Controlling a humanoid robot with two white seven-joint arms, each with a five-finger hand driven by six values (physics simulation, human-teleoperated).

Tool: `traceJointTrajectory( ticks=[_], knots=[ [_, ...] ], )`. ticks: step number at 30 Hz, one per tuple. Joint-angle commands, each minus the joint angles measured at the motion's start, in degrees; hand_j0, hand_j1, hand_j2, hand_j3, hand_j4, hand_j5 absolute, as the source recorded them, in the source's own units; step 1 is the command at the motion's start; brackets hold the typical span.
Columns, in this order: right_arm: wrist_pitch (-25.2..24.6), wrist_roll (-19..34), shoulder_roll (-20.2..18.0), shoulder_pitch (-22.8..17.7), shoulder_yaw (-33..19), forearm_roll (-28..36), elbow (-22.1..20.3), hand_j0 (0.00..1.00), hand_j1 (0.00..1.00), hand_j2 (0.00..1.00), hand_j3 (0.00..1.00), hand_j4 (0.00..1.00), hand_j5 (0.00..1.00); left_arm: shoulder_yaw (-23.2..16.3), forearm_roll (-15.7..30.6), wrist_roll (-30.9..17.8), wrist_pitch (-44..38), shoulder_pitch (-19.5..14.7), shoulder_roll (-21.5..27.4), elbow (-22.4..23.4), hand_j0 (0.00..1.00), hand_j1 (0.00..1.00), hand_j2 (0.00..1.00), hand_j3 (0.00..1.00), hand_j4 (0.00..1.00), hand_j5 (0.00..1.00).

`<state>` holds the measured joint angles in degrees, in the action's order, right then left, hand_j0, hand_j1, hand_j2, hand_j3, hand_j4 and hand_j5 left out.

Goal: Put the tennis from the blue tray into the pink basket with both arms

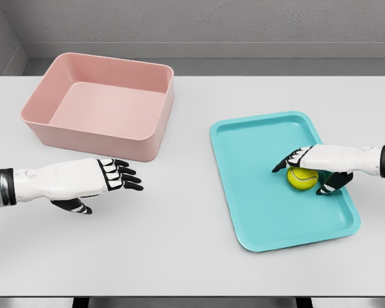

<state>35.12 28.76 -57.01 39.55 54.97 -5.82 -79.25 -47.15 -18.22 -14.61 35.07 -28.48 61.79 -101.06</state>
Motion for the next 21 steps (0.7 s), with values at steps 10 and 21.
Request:
traceJointTrajectory(
  ticks=[10,21],
  knots=[
    [-0.1,0.1,0.1,0.0,0.1,0.4,0.5,0.70,0.70,0.70,0.70,0.70,0.70,0.0,0.4,0.0,-0.1,-0.1,0.1,0.0,1.00,1.00,1.00,1.00,1.00,1.00],
    [-0.1,0.0,0.7,0.1,0.4,0.5,0.4,0.61,0.61,0.61,0.61,0.61,0.61,0.0,0.3,0.0,-0.1,-0.1,0.1,0.0,1.00,1.00,1.00,1.00,1.00,1.00]
  ],
)
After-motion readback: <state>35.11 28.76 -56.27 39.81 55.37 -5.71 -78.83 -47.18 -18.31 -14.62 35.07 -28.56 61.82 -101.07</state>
